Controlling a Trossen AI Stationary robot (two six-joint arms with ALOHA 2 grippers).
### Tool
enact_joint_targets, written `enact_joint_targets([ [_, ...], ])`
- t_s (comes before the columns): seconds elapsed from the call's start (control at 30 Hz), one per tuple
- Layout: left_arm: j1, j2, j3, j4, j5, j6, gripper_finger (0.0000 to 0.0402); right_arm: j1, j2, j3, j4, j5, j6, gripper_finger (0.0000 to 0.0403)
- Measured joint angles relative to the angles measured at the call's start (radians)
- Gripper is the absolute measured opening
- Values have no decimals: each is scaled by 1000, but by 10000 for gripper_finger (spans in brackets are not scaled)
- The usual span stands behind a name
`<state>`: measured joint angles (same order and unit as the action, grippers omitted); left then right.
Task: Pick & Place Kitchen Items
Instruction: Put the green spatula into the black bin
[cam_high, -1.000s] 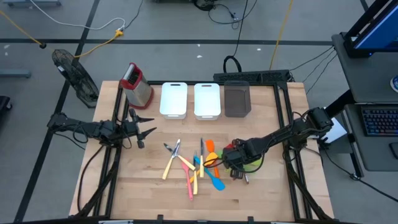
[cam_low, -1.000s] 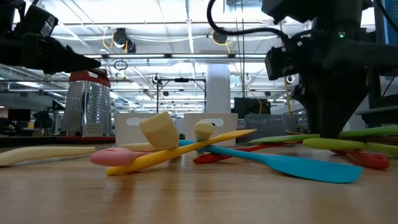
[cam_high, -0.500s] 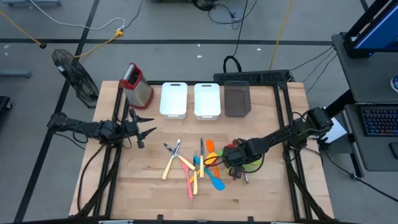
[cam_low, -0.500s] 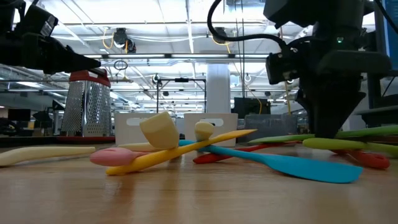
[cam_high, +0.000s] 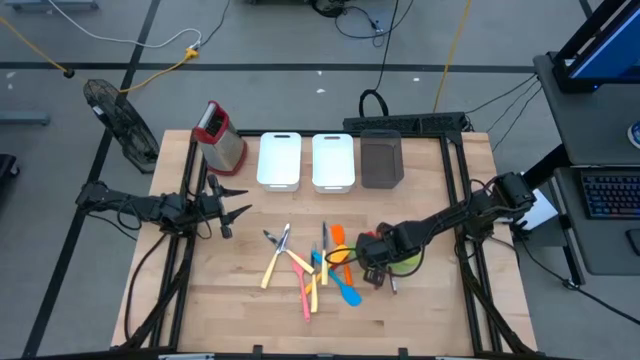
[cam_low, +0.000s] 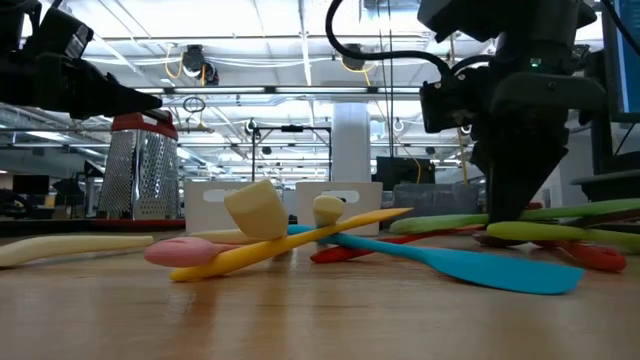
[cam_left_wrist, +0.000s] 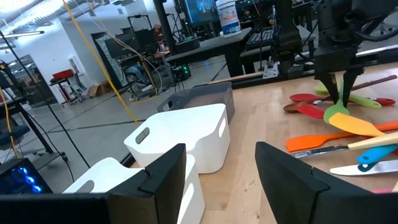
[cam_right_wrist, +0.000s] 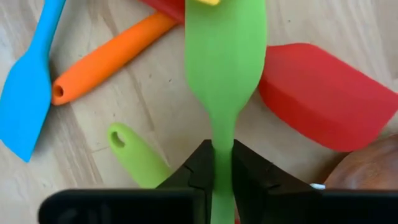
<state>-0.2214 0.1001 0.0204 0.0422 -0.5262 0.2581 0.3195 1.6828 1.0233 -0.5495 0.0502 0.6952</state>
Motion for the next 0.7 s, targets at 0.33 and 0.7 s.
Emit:
enact_joint_targets([
  [0.33, 0, 0, -1, 5, 0, 0, 200, -33, -82, -1, -9, -2, 23, 24],
  [0.7, 0, 0, -1, 5, 0, 1, 200, -42, -186, -1, -162, -26, 71, 24],
])
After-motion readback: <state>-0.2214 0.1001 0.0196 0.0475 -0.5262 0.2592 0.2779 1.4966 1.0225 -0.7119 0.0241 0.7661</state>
